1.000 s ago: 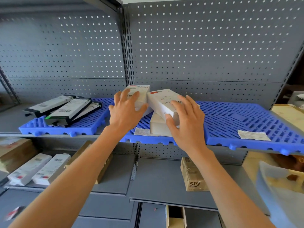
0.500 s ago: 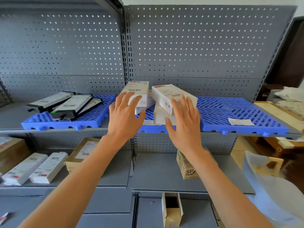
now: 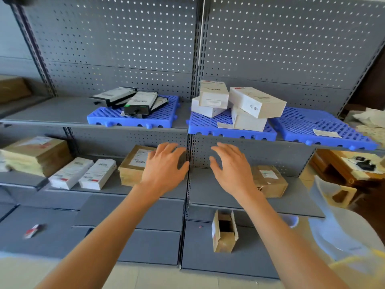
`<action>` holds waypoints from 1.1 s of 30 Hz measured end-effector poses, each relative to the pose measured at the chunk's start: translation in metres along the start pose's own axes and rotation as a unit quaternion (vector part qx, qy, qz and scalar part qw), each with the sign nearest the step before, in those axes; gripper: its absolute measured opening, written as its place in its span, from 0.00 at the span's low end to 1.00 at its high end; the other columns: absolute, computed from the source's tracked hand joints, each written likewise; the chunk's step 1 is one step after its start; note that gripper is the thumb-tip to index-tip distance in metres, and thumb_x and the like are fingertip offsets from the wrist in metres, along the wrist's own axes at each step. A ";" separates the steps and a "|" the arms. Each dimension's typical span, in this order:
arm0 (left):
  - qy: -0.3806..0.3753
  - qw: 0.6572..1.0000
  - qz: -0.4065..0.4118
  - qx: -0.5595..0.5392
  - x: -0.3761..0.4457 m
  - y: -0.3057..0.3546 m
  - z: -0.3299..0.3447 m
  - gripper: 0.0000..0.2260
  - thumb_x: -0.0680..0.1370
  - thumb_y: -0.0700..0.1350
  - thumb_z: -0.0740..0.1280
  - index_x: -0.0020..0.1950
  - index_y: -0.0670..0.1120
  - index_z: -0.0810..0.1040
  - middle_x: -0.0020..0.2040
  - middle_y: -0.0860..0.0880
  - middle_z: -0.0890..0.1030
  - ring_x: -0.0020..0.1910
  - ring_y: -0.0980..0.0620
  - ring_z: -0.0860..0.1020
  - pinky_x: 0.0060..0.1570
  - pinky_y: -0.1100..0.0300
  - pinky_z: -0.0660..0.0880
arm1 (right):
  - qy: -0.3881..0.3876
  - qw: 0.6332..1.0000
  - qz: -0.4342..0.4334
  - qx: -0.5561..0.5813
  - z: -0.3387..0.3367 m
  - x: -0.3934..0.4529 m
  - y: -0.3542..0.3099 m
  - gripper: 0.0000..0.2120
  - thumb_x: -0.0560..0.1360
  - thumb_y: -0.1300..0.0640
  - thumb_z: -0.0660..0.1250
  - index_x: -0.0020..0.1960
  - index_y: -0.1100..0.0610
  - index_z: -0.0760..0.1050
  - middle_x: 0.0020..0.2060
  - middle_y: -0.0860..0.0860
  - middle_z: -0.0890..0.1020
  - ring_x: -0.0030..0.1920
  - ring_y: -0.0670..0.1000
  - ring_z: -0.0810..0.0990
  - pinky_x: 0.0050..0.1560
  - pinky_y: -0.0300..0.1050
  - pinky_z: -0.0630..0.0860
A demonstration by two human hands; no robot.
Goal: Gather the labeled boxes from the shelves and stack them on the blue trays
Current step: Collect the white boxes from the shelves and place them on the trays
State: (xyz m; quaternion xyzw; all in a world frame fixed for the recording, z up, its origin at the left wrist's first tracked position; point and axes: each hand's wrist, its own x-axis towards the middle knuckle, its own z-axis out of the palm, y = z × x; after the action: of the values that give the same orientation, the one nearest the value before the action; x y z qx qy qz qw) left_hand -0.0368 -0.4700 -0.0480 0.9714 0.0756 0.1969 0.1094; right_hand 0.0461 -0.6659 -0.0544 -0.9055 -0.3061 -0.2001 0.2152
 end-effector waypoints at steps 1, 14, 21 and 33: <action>-0.010 1.000 -0.010 0.007 -0.011 -0.012 -0.004 0.22 0.81 0.58 0.62 0.74 0.54 0.70 0.74 0.53 0.71 0.75 0.48 0.64 0.70 0.45 0.64 | -0.012 1.000 -0.005 0.008 0.004 -0.003 -0.013 0.18 0.82 0.50 0.62 0.70 0.55 0.74 0.70 0.51 0.75 0.71 0.54 0.69 0.67 0.56 0.71; -0.031 0.985 -0.173 0.000 -0.135 -0.151 -0.054 0.23 0.82 0.57 0.63 0.75 0.53 0.69 0.75 0.51 0.72 0.73 0.46 0.68 0.70 0.42 0.68 | -0.140 0.981 -0.117 0.062 0.081 -0.017 -0.173 0.17 0.81 0.52 0.63 0.68 0.55 0.75 0.64 0.50 0.79 0.67 0.54 0.73 0.61 0.53 0.75; -0.048 0.967 -0.251 -0.002 -0.154 -0.210 -0.046 0.25 0.81 0.59 0.63 0.77 0.56 0.67 0.76 0.51 0.70 0.75 0.46 0.67 0.72 0.40 0.68 | -0.184 0.967 -0.154 0.084 0.143 -0.004 -0.217 0.19 0.82 0.46 0.61 0.70 0.52 0.74 0.66 0.48 0.79 0.67 0.52 0.73 0.64 0.51 0.71; -0.121 0.952 -0.278 0.040 -0.109 -0.318 0.004 0.22 0.82 0.57 0.62 0.76 0.56 0.68 0.73 0.52 0.73 0.72 0.47 0.71 0.67 0.44 0.70 | -0.248 0.949 -0.141 0.133 0.275 0.059 -0.258 0.18 0.82 0.48 0.62 0.69 0.54 0.74 0.65 0.49 0.79 0.65 0.54 0.75 0.61 0.52 0.74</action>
State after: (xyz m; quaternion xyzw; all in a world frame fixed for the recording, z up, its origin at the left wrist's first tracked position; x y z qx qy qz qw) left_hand -0.1678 -0.1850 -0.1681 0.9320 0.3365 0.0364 0.1295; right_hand -0.0127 -0.3116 -0.1833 -0.8375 -0.4980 0.0454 0.2202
